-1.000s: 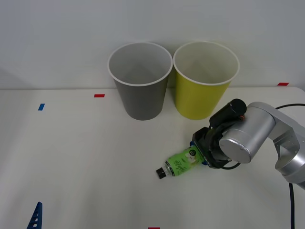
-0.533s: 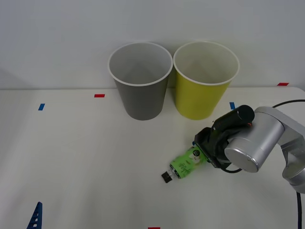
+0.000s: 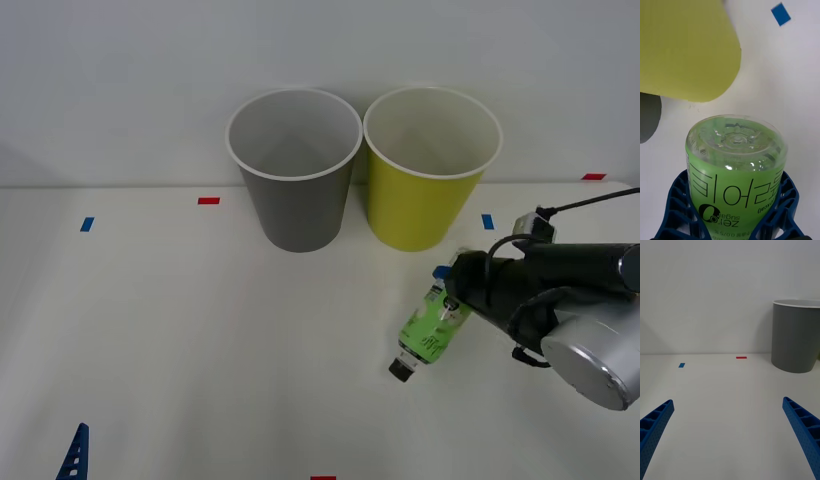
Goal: Put cans in the gray bin and PET bottles in the light green bin.
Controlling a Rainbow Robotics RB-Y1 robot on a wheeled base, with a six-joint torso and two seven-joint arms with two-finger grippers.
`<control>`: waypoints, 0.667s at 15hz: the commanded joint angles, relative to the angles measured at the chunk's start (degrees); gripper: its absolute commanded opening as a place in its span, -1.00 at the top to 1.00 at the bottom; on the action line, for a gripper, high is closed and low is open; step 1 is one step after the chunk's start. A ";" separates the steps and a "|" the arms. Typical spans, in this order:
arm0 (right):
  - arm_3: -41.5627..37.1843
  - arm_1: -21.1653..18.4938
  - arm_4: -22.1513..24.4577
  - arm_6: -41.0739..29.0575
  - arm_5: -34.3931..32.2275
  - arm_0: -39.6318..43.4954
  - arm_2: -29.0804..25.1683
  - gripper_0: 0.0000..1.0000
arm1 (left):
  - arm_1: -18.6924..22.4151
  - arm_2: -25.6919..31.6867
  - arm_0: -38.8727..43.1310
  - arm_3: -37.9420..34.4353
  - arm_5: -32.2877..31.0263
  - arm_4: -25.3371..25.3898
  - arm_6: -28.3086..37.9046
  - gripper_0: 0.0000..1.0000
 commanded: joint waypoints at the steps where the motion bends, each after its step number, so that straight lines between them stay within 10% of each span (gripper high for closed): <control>1: -8.00 3.90 8.90 12.90 -3.95 7.73 -4.56 1.00 | 0.00 0.00 0.00 0.00 0.00 0.00 0.00 -1.00; 10: -18.95 12.95 24.80 32.94 -7.29 15.82 -6.85 1.00 | 0.00 0.00 0.00 0.00 0.00 0.00 0.00 -1.00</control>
